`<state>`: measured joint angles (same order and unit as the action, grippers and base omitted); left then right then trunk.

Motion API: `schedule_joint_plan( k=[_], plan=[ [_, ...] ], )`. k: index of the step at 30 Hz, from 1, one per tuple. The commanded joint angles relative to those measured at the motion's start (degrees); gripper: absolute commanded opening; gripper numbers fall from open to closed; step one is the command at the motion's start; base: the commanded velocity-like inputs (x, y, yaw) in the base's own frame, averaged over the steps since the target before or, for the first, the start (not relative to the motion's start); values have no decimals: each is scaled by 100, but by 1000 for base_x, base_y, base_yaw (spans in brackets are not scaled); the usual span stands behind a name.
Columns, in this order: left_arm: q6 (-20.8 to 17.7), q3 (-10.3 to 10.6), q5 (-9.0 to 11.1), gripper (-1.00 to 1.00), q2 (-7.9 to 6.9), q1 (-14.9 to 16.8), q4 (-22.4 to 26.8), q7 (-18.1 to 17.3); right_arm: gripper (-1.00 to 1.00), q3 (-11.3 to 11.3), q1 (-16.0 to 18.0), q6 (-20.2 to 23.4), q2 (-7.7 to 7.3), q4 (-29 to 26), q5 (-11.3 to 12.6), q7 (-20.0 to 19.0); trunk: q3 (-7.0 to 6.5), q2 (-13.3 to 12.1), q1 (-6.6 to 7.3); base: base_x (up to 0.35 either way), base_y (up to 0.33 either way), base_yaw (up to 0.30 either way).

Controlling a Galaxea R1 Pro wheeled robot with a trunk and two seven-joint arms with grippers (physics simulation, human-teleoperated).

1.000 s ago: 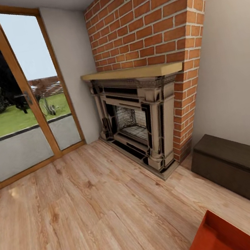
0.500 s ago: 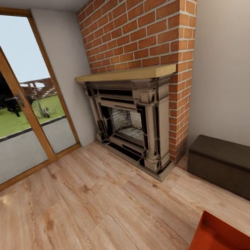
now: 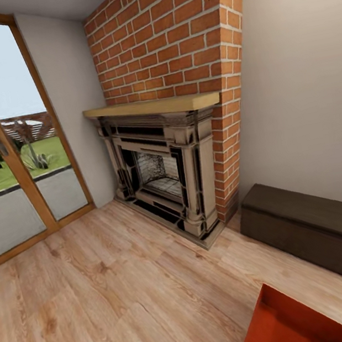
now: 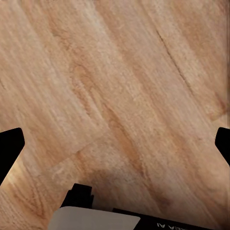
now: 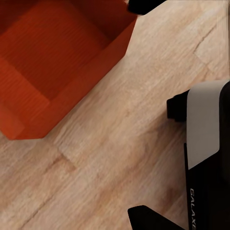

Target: Move the two storage containers from the living room to the garage. In the garage, place one container on the floor and stack the other container on top of it (either order is fine).

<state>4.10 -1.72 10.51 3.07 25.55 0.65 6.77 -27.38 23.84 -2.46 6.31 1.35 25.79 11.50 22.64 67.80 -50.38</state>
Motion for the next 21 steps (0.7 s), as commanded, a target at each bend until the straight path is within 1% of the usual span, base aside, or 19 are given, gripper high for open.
schedule_joint_plan(
  k=[1,21],
  plan=[
    [21,-13,30,100,1,3,-3,9,100,-48,7,-26,4,14,58,3,6,4,0,0,0,-220],
    [21,-12,27,100,10,3,-3,9,100,-49,7,-18,2,14,58,10,6,4,0,0,0,-231]
  ],
)
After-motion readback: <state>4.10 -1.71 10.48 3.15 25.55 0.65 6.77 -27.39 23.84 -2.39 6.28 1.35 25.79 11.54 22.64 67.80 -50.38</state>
